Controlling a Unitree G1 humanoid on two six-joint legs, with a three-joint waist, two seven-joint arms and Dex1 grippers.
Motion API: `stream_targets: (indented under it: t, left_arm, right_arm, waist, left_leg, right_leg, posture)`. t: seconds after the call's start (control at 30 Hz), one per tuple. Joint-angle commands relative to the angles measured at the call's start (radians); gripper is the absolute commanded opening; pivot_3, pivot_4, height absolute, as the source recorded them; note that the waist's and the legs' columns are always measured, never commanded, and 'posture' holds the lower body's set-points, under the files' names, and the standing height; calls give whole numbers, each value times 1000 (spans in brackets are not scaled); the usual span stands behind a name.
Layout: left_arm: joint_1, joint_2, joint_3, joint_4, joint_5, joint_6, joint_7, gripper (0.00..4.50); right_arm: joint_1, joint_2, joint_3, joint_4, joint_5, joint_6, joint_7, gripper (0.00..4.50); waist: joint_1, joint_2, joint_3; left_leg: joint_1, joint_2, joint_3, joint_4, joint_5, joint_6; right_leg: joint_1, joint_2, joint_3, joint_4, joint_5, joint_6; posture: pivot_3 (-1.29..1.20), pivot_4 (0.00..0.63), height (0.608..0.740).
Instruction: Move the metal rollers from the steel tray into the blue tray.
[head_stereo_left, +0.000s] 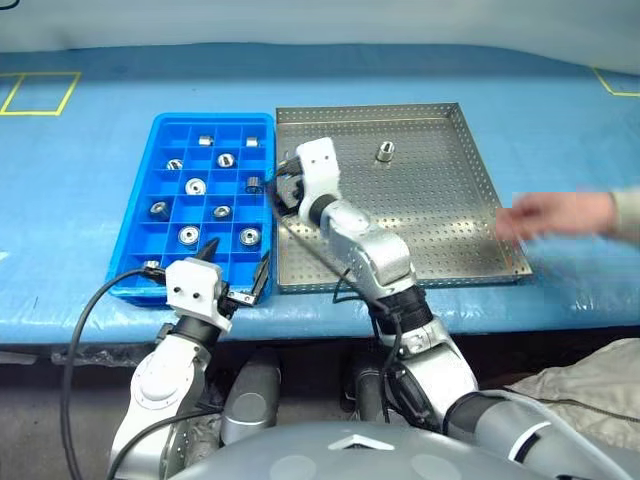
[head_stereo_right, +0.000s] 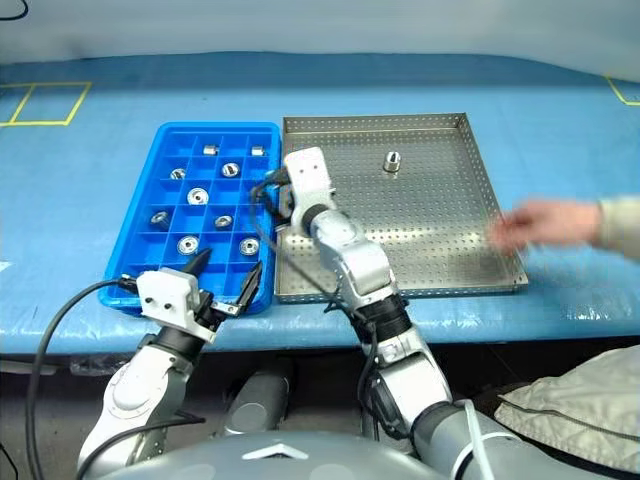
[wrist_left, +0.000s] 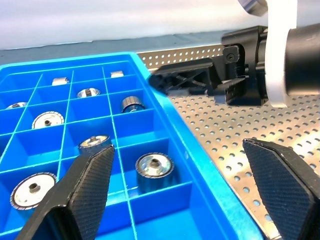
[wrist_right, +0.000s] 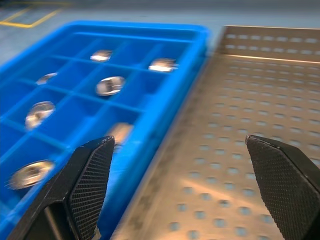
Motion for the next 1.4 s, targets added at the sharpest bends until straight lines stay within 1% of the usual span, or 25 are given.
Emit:
stream_targets:
  t: [0.03,0.1,0.2,0.27,0.37,0.5,0.6,0.77,1.33,1.4]
  left_arm:
    - [-26,10,-18,5,-6,12,-11,4500]
    - [-40,9,-28,10,-8,17,-11,4500]
    - [-50,9,-38,16,-7,19,-9,4500]
    - [-53,8,-43,17,-6,21,-6,4500]
    - [-52,7,-47,17,-4,21,-4,4500]
    - [-51,8,-49,19,-6,18,-4,4500]
    - [-55,7,-52,24,-7,17,-4,4500]
    - [-70,11,-57,37,-9,17,-10,4500]
    - [-92,17,-61,52,-11,21,-18,4500]
    - [-96,17,-62,53,-10,22,-17,4500]
  right_arm:
    - [-127,-17,-106,202,-39,-175,-113,4451]
    - [-194,-33,-174,349,-35,-253,-172,4451]
    - [-267,-54,-238,526,-34,-345,-228,4451]
    - [-298,-63,-272,612,-27,-383,-254,4451]
    - [-317,-67,-294,675,-27,-420,-270,4451]
    - [-294,-60,-290,656,-34,-423,-264,4451]
    - [-256,-48,-283,599,-33,-404,-264,4451]
    - [-198,-32,-268,503,-38,-356,-260,4451]
    - [-154,-21,-245,395,-61,-294,-243,4451]
    - [-146,-31,-218,373,-100,-310,-255,4451]
  waist:
    - [-7,0,0]
    - [-16,0,0]
    - [-26,0,0]
    - [-35,0,0]
    - [-44,0,0]
    - [-46,0,0]
    - [-45,0,0]
    - [-43,0,0]
    - [-48,0,0]
    - [-48,0,0]
  left_leg:
    - [0,0,0,0,0,0]
    - [1,0,0,0,0,0]
    - [1,0,0,-1,0,0]
    - [1,0,0,-2,0,0]
    - [2,0,1,-3,0,0]
    - [2,0,1,-4,0,0]
    - [2,0,1,-3,0,0]
    - [3,0,1,-2,0,1]
    - [5,0,1,1,0,1]
    - [5,0,1,1,0,1]
  right_leg:
    - [0,0,0,0,0,0]
    - [0,0,0,1,0,0]
    - [0,0,1,1,0,-1]
    - [0,0,1,1,1,-1]
    - [0,0,2,1,3,-5]
    - [0,0,2,2,2,-5]
    - [1,0,2,2,0,-2]
    - [1,0,2,3,0,-2]
    - [1,0,2,10,-1,-3]
    - [1,0,3,10,-1,-3]
  posture:
    - [273,150,740]
    - [273,150,740]
    - [278,150,740]
    - [278,150,740]
    - [296,150,740]
    - [296,150,740]
    - [290,150,740]
    - [273,150,740]
    - [263,150,740]
    - [256,150,740]
